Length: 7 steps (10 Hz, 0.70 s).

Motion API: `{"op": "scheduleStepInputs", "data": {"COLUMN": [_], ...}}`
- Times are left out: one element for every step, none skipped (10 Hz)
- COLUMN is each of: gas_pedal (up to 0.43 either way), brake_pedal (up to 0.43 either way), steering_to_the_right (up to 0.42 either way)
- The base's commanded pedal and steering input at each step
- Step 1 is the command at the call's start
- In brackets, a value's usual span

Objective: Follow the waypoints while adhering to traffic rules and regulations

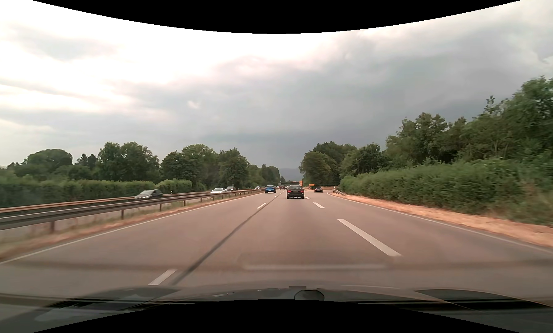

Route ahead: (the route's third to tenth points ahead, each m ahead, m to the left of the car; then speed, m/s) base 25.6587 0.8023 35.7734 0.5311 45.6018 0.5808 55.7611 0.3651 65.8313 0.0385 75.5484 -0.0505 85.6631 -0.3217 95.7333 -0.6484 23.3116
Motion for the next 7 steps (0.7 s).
{"op": "scheduleStepInputs", "data": {"gas_pedal": [0.138,0.138,0.118,0.118,0.118,0.130,0.130], "brake_pedal": [0.000,0.000,0.000,0.000,0.000,0.000,0.000], "steering_to_the_right": [0.001,0.001,0.001,0.001,0.001,0.001,0.001]}}
